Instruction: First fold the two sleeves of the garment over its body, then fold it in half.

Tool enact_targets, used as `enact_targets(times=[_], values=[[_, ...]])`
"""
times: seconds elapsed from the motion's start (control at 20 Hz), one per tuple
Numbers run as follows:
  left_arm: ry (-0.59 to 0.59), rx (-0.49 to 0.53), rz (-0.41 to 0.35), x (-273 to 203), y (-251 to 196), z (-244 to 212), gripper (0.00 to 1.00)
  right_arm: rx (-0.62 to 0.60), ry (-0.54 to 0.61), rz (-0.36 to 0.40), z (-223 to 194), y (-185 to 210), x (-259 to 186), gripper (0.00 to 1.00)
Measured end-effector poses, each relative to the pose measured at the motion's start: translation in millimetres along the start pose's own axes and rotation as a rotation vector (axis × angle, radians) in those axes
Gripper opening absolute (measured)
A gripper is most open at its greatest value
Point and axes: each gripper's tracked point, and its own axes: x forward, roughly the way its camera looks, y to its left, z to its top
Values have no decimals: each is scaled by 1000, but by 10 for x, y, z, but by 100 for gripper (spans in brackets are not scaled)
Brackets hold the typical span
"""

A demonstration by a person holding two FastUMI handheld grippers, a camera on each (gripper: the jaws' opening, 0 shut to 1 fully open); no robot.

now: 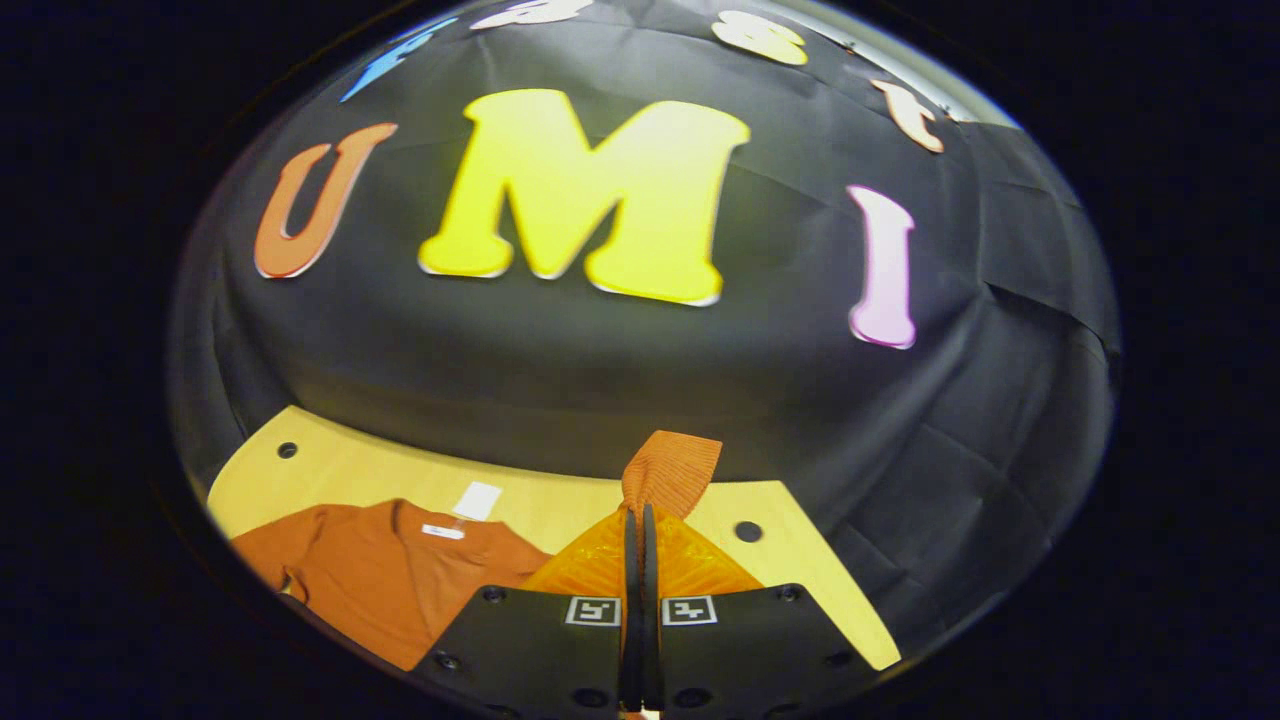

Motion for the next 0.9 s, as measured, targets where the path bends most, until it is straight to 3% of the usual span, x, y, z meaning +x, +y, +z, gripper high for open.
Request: enact_targets(times=[0.2,0.45,0.65,0.9], values=[[-1,-26,27,-92,394,31,99,-48,1,163,-163,1270,-4,0],[-23,-38,58,-325,769,123,99,-122,122,282,-983,2516,66,0],[-17,-20,114,-537,1048,118,98,-178,201,360,-1487,2963,189,1],[15,-34,188,-681,1273,-36,98,-101,282,473,-1762,3266,144,2]])
